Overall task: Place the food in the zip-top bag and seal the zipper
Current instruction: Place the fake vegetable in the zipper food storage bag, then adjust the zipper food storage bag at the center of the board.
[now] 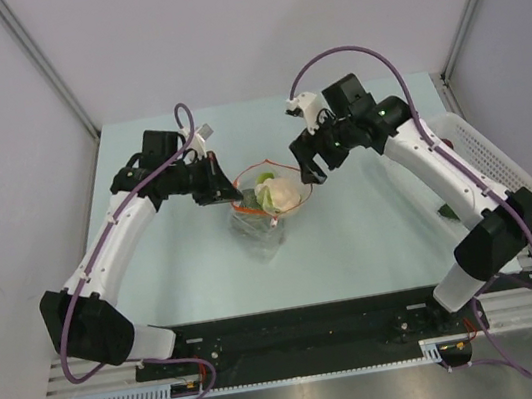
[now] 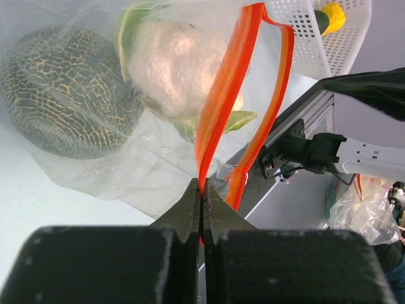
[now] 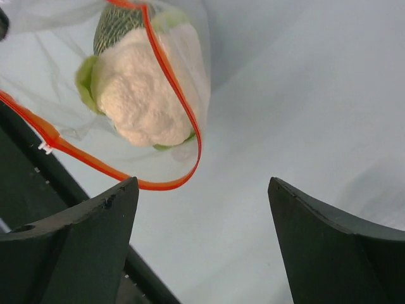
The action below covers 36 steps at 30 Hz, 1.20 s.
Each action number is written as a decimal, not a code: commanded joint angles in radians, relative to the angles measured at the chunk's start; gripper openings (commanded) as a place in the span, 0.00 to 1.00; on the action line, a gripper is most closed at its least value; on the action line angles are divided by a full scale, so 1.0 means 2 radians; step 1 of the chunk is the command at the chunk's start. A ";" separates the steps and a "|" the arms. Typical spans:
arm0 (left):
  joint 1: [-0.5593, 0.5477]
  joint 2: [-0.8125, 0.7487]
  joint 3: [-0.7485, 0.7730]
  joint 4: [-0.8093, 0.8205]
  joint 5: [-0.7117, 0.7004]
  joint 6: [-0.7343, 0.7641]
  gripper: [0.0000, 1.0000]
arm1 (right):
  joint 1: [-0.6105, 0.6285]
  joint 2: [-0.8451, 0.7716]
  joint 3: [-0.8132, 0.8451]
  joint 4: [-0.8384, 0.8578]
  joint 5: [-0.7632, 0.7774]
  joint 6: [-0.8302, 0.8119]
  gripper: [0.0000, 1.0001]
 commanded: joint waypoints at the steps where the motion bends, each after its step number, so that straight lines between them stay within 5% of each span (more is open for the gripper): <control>1: 0.003 -0.005 -0.007 0.017 0.015 -0.009 0.00 | -0.003 0.006 -0.046 -0.017 -0.090 0.033 0.86; 3: 0.003 -0.007 -0.007 0.015 0.015 -0.008 0.00 | -0.008 0.022 -0.056 -0.015 -0.113 0.041 0.83; 5: 0.003 -0.012 -0.008 0.013 0.015 -0.002 0.00 | -0.023 0.037 -0.051 -0.007 -0.158 0.061 0.63; 6: 0.003 -0.014 -0.008 0.011 0.014 0.001 0.00 | -0.029 0.041 -0.044 -0.005 -0.177 0.065 0.50; 7: 0.003 -0.016 -0.006 0.009 0.015 0.007 0.00 | -0.034 0.044 -0.032 -0.008 -0.220 0.069 0.09; 8: 0.000 -0.019 -0.004 0.002 0.013 0.010 0.00 | -0.038 0.045 -0.008 -0.008 -0.234 0.082 0.00; 13: -0.039 -0.048 0.046 -0.032 -0.005 0.034 0.00 | -0.031 0.017 0.055 0.001 -0.304 0.128 0.00; 17: -0.102 -0.046 0.033 -0.041 -0.103 0.061 0.00 | -0.012 0.025 0.045 -0.026 -0.292 0.104 0.00; 29: -0.109 -0.027 -0.047 0.049 -0.030 0.001 0.00 | 0.019 0.034 -0.017 -0.035 -0.256 0.046 0.00; 36: -0.141 0.015 -0.072 0.083 -0.049 -0.002 0.00 | -0.006 0.049 -0.018 -0.033 -0.265 0.045 0.00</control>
